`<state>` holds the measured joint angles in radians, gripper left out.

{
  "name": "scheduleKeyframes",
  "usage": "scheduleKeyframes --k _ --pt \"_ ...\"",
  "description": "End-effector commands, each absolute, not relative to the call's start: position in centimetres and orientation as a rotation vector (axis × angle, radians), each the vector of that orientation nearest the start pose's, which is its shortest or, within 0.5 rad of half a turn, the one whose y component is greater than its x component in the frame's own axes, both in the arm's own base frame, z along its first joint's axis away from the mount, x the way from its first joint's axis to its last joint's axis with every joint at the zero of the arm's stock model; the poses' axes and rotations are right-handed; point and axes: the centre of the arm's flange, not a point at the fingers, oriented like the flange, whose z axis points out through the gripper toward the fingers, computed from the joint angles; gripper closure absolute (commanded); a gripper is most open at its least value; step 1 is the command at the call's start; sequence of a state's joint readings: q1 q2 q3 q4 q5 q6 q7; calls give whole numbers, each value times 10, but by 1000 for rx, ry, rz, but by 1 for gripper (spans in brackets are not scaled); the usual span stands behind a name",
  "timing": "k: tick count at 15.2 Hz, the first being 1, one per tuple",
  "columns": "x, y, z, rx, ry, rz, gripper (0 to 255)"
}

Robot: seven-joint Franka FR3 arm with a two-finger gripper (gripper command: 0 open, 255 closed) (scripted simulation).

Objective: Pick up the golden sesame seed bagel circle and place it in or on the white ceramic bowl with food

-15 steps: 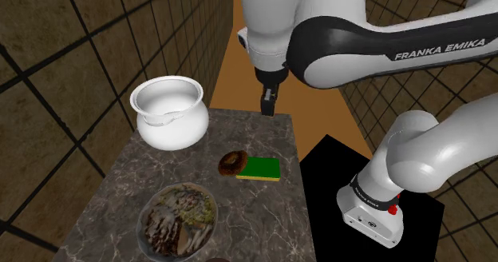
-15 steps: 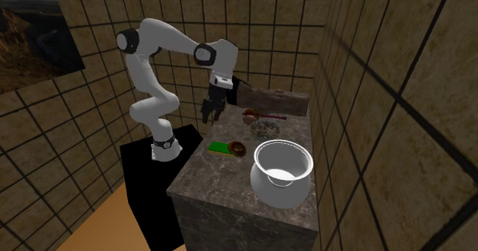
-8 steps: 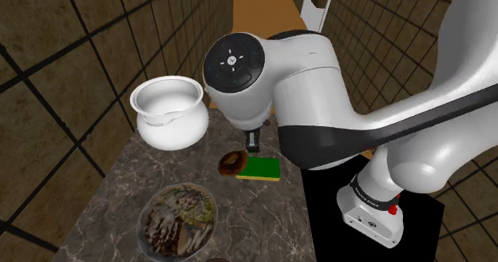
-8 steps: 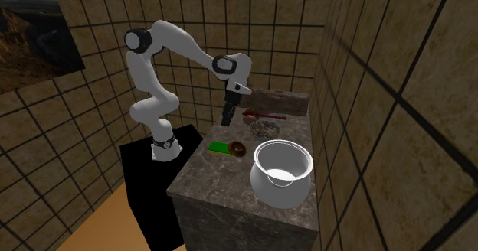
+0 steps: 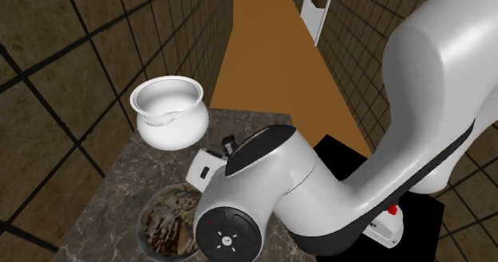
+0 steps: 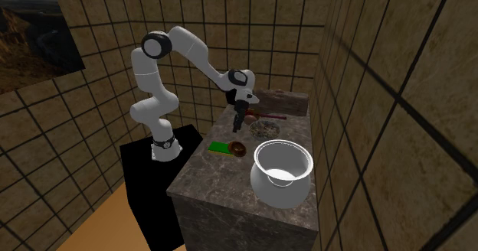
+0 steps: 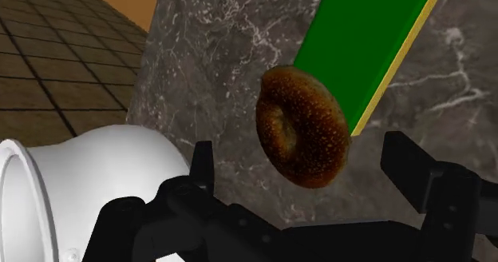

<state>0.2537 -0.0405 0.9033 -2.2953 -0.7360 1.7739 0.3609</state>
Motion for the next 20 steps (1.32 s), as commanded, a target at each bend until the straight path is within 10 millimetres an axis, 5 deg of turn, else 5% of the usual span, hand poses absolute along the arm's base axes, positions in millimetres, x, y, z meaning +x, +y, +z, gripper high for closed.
scheduleKeyframes --k 1,3,10,18,19,20 --pt "224 415 322 1839 1292 191 0" --pt "211 424 297 1752 1334 207 0" --pt "233 404 276 1752 1334 207 0" --pt "235 402 274 1752 1334 207 0" --pt "235 402 274 1752 1334 207 255" --pt "235 402 274 1752 1334 207 255"
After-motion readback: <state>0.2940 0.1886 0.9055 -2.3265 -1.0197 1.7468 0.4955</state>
